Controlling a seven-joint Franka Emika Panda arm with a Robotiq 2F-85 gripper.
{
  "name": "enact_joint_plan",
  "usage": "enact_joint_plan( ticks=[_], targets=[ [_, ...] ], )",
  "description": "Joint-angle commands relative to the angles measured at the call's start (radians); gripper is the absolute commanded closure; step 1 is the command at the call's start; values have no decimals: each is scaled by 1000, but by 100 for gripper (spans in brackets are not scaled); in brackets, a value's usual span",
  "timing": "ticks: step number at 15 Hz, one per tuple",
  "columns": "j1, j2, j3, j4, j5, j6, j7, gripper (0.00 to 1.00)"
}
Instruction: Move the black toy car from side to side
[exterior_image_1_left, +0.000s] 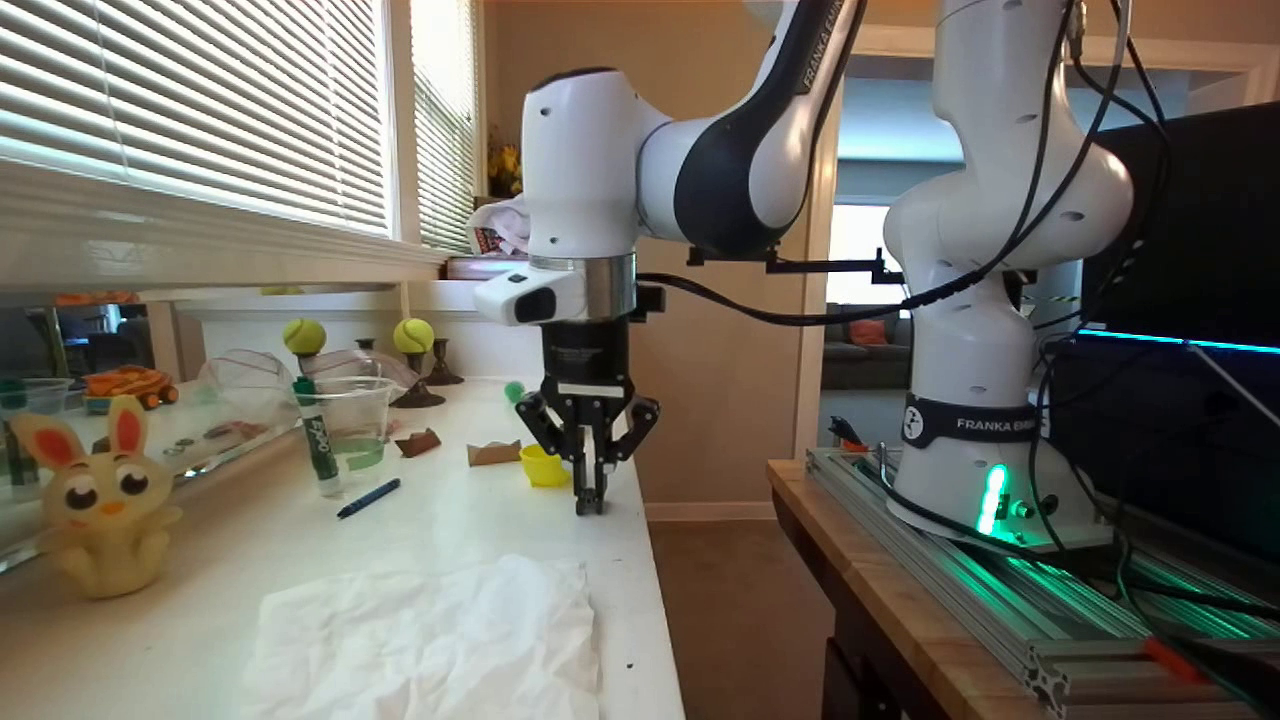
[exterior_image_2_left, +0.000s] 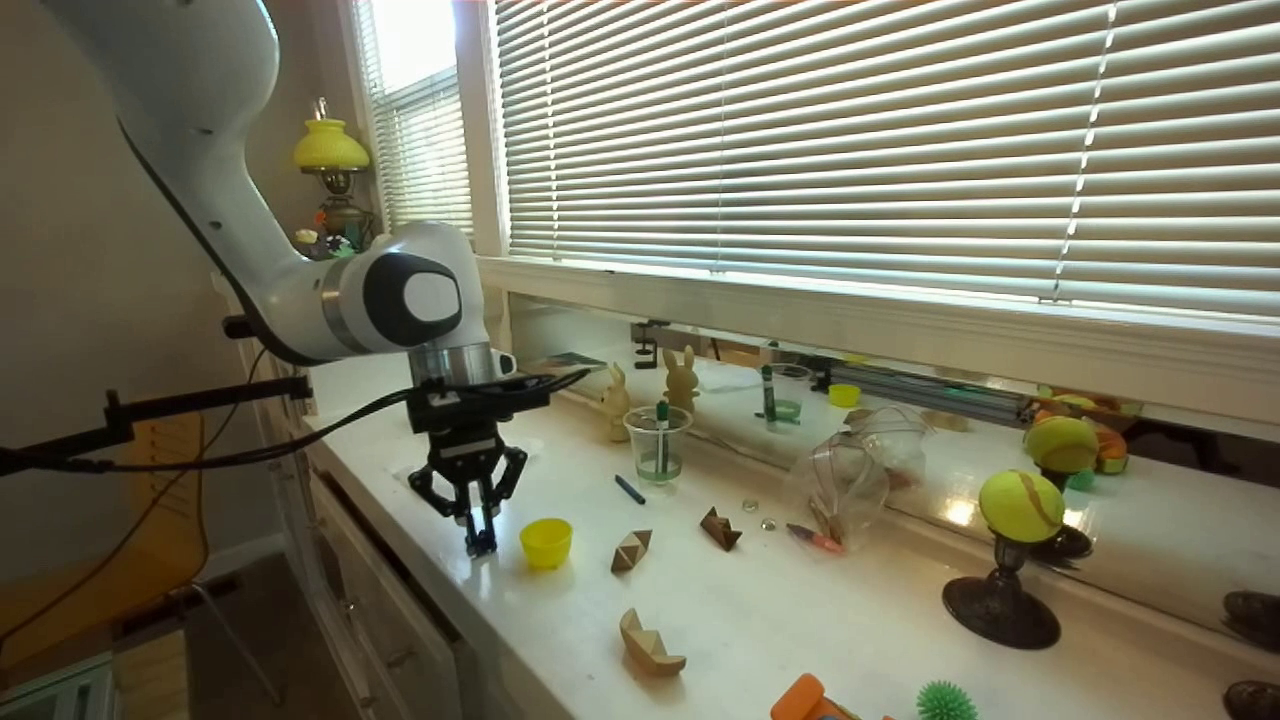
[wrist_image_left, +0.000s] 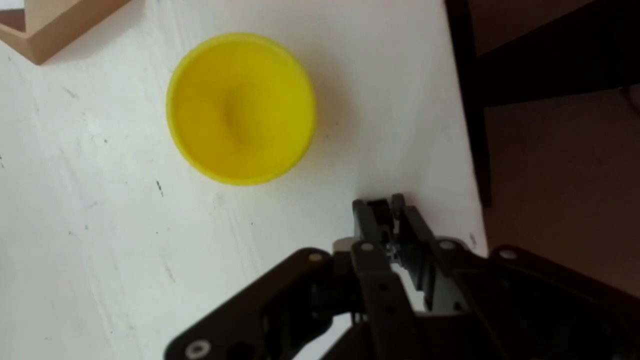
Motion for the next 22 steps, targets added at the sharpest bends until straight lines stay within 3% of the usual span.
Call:
enact_joint_plan(
  ticks=[1, 16, 17, 18, 22],
  targets=[
    [13, 28, 12, 11, -27, 28, 42, 96],
    [23, 58, 36, 41, -5, 56, 29, 96],
    [23, 57, 37, 41, 1, 55, 28, 58],
    [23, 56, 36, 42, -5, 55, 30, 57],
    [22, 57, 35, 45, -9, 60, 33, 30]
  ],
)
